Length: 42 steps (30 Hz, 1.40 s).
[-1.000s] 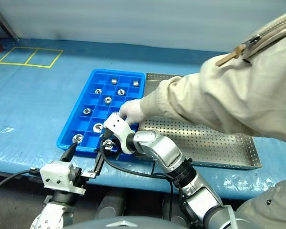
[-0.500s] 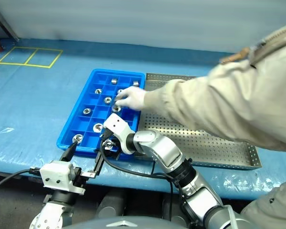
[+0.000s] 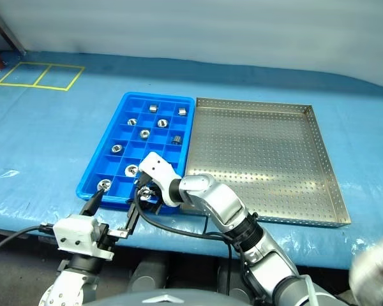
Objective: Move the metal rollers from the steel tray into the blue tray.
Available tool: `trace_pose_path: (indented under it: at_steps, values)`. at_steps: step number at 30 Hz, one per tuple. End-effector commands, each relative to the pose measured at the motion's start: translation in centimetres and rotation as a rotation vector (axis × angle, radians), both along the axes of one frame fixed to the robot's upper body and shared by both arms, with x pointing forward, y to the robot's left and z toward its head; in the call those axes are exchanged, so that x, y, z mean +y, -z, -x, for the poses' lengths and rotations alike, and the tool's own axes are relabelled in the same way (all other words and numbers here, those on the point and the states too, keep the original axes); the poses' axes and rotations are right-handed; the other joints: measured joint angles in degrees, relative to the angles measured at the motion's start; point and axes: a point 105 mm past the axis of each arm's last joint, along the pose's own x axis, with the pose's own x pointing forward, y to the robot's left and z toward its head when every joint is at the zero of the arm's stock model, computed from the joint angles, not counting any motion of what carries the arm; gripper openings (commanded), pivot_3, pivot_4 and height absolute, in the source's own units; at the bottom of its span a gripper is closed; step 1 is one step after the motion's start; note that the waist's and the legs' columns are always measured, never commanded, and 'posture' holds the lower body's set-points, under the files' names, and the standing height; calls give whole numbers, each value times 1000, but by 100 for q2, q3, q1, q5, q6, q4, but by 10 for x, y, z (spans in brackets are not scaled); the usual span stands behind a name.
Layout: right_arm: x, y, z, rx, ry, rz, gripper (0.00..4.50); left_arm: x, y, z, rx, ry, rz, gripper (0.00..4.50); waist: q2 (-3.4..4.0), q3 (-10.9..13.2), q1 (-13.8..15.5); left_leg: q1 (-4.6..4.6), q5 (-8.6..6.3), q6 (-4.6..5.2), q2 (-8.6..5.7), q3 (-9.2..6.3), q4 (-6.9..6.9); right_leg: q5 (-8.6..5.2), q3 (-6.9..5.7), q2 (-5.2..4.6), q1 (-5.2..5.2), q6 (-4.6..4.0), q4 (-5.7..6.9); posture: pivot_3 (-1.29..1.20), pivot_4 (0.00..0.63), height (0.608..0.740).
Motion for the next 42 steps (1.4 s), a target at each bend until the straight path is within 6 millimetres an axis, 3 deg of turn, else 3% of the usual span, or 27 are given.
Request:
trace_pose_path:
  at_steps: [1,42]
  values:
    - [5,-6,8,-6,-27,-28,4286,-3,-10,2,-37,15,3,4500,0,0,0,0,0,0,0,0,0,0,0,0,0,0,0,397,150,740]
    - [7,-8,10,-14,-18,-43,4286,0,-10,-4,-32,7,-14,4500,-1,-1,-13,2,0,0,0,0,4,0,0,0,3,0,1,384,150,740]
